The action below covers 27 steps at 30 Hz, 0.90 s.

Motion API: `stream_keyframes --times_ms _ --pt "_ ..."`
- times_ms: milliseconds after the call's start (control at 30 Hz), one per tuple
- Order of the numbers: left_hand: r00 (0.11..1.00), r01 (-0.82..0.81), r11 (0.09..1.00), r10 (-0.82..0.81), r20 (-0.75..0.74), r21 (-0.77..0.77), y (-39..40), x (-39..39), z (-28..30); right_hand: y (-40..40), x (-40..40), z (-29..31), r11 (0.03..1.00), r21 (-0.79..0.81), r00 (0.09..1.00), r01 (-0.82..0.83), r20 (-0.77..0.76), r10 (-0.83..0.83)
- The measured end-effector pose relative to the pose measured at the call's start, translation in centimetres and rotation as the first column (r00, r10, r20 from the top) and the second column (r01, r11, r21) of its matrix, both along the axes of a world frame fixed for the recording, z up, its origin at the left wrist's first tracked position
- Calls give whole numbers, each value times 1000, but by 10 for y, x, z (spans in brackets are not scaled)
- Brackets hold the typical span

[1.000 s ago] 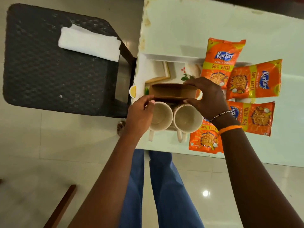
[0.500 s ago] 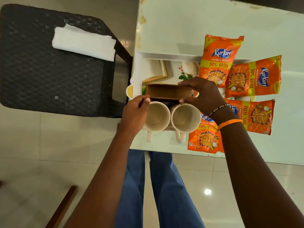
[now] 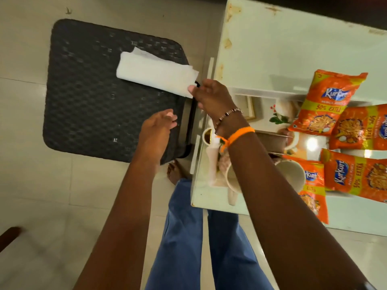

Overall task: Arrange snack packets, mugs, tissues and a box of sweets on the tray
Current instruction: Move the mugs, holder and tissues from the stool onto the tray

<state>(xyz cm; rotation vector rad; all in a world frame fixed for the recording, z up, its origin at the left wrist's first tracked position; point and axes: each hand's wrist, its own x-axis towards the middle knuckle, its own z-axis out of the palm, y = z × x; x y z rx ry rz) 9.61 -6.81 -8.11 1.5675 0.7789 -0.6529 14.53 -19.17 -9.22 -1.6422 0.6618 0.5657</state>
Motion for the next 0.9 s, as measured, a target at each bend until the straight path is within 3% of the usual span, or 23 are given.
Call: stream_keyframes --times_ms 167,333,400,500,700,900 --pt "999 -37 998 36 -23 -43 28 21 -9 28 31 -16 975 71 969 212 -146 -200" --pt "978 -208 939 200 -55 -274 31 19 -5 3 7 2 972 150 981 182 -100 -168" --pt "975 -221 928 220 -36 -300 27 13 -4 -21 -11 11 972 187 988 143 -79 -131" --pt "991 -128 959 134 8 -255 15 3 -2 -64 -41 25 995 66 996 69 -61 -65" --pt "971 239 950 -228 77 -201 -26 -23 0 -136 -94 43 986 -142 995 -86 43 93" --pt "927 367 927 -371 59 73 -71 -47 -2 -167 -124 39 885 -459 983 -82 107 147"
